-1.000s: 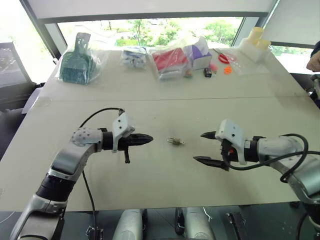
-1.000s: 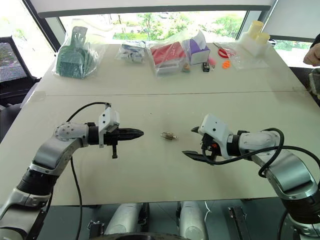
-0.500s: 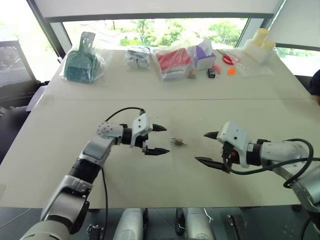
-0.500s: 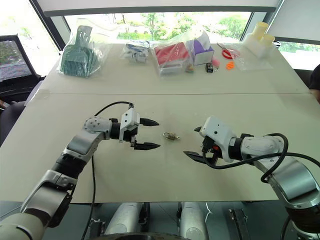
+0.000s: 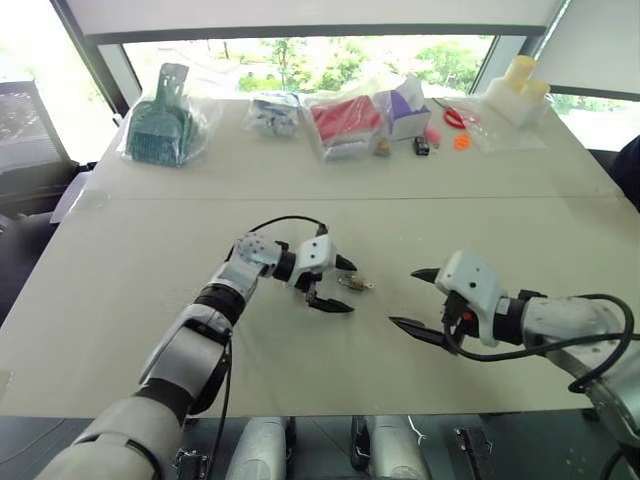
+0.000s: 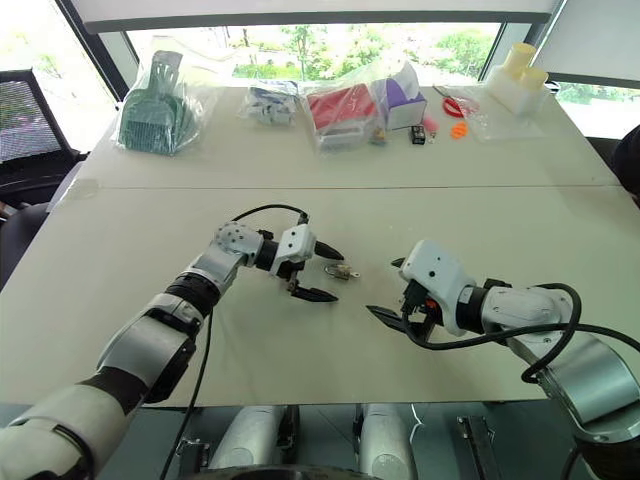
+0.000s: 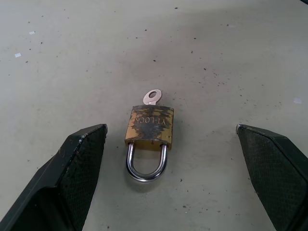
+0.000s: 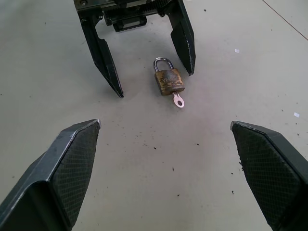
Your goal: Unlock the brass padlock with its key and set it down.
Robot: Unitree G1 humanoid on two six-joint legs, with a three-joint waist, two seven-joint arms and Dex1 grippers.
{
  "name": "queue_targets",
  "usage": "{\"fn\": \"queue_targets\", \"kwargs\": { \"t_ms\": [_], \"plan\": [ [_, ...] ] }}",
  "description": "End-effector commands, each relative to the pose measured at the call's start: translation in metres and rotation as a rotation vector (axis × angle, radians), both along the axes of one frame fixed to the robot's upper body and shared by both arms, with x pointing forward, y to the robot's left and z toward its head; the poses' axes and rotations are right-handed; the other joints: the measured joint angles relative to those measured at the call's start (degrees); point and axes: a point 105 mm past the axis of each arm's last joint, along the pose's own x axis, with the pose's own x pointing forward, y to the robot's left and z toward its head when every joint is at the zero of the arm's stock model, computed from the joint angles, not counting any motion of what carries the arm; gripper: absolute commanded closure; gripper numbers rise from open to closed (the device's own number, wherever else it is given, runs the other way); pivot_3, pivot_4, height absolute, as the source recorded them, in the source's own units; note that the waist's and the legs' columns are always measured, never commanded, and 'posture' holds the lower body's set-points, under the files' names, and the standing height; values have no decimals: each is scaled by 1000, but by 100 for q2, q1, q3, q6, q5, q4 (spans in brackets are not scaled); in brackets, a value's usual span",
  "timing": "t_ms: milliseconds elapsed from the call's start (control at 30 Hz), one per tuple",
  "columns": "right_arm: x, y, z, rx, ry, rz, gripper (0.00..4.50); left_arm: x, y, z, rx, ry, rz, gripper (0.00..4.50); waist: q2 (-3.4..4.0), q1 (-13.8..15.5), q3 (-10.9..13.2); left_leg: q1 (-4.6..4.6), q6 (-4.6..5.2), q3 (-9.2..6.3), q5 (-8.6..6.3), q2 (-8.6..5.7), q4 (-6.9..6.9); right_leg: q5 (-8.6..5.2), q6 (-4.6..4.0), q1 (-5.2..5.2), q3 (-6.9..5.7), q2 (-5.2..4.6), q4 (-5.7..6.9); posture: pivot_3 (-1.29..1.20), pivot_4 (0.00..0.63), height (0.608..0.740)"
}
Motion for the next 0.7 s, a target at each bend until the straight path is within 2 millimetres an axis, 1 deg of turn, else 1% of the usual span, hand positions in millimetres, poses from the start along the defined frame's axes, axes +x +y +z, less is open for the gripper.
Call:
{"fn": "queue_targets", "kwargs": {
  "t_ms": [33, 67, 100, 167, 233, 367, 400, 500, 600, 667, 700],
  "plan": [
    [-4, 3, 10, 5, -45, 5, 0, 3, -1, 1, 6, -16, 6, 28, 0, 0, 0, 0, 0, 0, 0, 0, 0, 0, 0, 0, 0, 0, 0, 0, 150, 740],
    [-4, 3, 10, 5, -45, 3, 0, 4, -1, 0, 11, -12, 11, 28, -1, 4, -1, 0, 0, -1, 0, 1, 1, 0, -1, 1, 0, 0, 0, 0, 150, 740],
    [-4, 3, 10, 4, -45, 2, 0, 4, -1, -1, 13, -9, 14, 268, -1, 6, -1, 0, 0, -2, 0, 2, 2, -1, -1, 2, 0, 0, 0, 0, 150, 740],
    [-4, 2, 9, 2, -44, -1, 0, 6, -1, -1, 14, -5, 25, 885, -2, 10, -1, 0, 0, -3, 0, 4, 4, -1, -1, 5, 0, -1, -1, 0, 150, 740],
    [-4, 2, 9, 0, -44, -2, 0, 7, -2, -1, 9, -2, 36, 1727, -2, 8, -2, 2, 0, -4, 0, 4, 8, -1, -1, 9, 0, -2, -1, 0, 150, 740],
    [-3, 3, 10, -1, -45, 3, 0, 8, -4, -1, -12, 13, 53, 3618, -2, 4, -2, 5, 0, -5, 0, 4, 12, -2, -4, 12, 0, -2, 0, 0, 150, 740],
    [-3, 4, 10, -2, -44, 8, 0, 8, -5, -2, -16, 21, 57, 3778, -2, 2, -2, 5, 0, -6, 0, 5, 12, -2, -4, 12, -1, -2, 0, 0, 150, 740],
    [-2, 7, 9, -7, -52, 24, 0, 8, -5, -2, -21, 28, 65, 3766, -2, 1, -2, 4, 1, -6, 0, 5, 12, 0, -1, 11, 0, -2, 0, 0, 150, 740],
    [3, 13, 9, -36, -90, 46, 0, 10, 2, 2, -28, 21, 71, 3766, -2, -4, -2, 5, 1, -6, 0, 5, 12, -1, -2, 11, -1, -2, 0, 0, 150, 740],
    [8, 16, 8, -72, -131, 61, 0, 11, 7, 8, -46, 26, 75, 3766, -3, -16, -2, 4, 1, -6, 0, 3, 12, -1, -2, 10, -1, -1, 0, 0, 150, 740],
    [13, 20, 8, -108, -178, 81, 0, 11, 13, 14, -64, 28, 71, 3766, -2, -28, -2, 2, 1, -4, 0, 3, 12, -1, -2, 7, -1, 0, 0, 0, 150, 740]
  ]
}}
